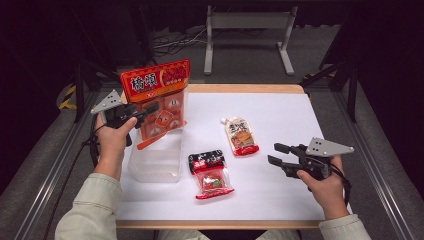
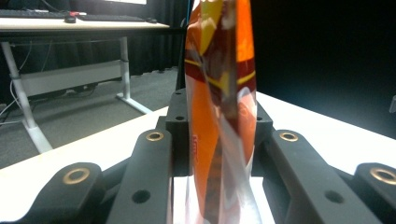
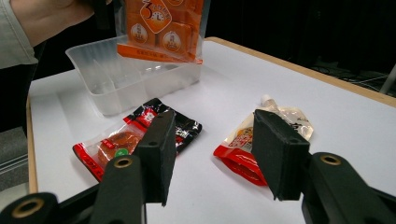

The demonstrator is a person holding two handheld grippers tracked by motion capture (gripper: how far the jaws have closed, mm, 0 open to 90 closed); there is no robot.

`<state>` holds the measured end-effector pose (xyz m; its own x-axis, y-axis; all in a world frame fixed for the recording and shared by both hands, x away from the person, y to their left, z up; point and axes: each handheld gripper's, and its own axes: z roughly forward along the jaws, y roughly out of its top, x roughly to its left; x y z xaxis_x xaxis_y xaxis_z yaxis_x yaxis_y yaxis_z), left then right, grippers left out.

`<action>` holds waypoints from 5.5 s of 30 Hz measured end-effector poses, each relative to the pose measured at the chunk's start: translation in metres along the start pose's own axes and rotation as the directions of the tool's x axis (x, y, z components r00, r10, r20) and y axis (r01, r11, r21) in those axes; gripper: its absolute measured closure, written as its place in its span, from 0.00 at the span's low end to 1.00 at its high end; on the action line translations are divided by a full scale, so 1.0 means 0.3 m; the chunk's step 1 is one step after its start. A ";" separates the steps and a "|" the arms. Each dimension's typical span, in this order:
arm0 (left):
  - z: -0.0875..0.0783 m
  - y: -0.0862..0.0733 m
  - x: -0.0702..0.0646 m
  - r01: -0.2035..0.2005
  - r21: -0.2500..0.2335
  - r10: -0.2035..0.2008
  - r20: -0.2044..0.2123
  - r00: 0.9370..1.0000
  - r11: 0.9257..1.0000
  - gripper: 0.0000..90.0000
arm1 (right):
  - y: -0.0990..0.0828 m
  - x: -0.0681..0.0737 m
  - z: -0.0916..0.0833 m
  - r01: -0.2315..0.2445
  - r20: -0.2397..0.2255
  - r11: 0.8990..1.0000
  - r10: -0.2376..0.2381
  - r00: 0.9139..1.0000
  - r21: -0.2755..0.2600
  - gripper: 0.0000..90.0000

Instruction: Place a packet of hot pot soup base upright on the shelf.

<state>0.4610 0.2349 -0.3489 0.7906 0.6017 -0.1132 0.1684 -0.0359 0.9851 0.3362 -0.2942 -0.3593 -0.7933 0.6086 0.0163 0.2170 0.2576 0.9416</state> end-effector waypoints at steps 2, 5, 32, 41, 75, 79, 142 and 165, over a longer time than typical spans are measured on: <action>-0.009 -0.011 0.008 0.014 -0.004 -0.014 -0.005 1.000 1.000 0.79 | 0.001 0.000 0.003 0.000 -0.001 1.000 0.000 1.000 -0.001 0.56; -0.024 -0.023 0.016 0.029 -0.002 -0.029 -0.015 0.999 1.000 0.79 | 0.000 0.001 0.010 0.003 -0.008 1.000 -0.003 1.000 0.003 0.56; -0.085 -0.084 0.002 0.057 0.136 -0.040 -0.123 0.992 0.989 0.79 | 0.010 0.016 0.028 0.031 -0.043 1.000 -0.030 0.999 0.003 0.55; -0.082 -0.054 -0.030 -0.018 0.191 0.047 -0.145 0.988 0.981 0.79 | 0.012 0.019 0.040 0.036 -0.060 0.999 -0.036 0.998 0.007 0.54; -0.068 -0.060 0.055 0.157 0.126 -0.122 -0.248 0.961 0.980 0.22 | 0.009 0.018 0.039 0.030 -0.076 1.000 -0.029 0.997 0.001 0.51; -0.095 -0.048 0.044 0.134 0.122 -0.092 -0.301 0.949 0.983 0.12 | 0.011 0.018 0.040 0.030 -0.075 1.000 -0.030 0.997 -0.001 0.51; -0.104 -0.061 -0.417 0.012 0.219 -0.030 0.075 0.997 0.976 0.14 | 0.076 -0.068 0.137 -0.009 -0.044 0.997 0.013 0.999 0.078 0.38; -0.136 -0.092 -0.434 -0.005 0.237 -0.009 0.060 0.998 0.972 0.15 | 0.119 -0.192 0.346 -0.062 0.000 0.979 0.063 0.998 0.195 0.33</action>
<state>0.3293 0.1902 -0.3561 0.8231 0.5528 -0.1297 0.2986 -0.2271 0.9270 0.4487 -0.2422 -0.3616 -0.7780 0.6237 0.0753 0.3725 0.3614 0.8548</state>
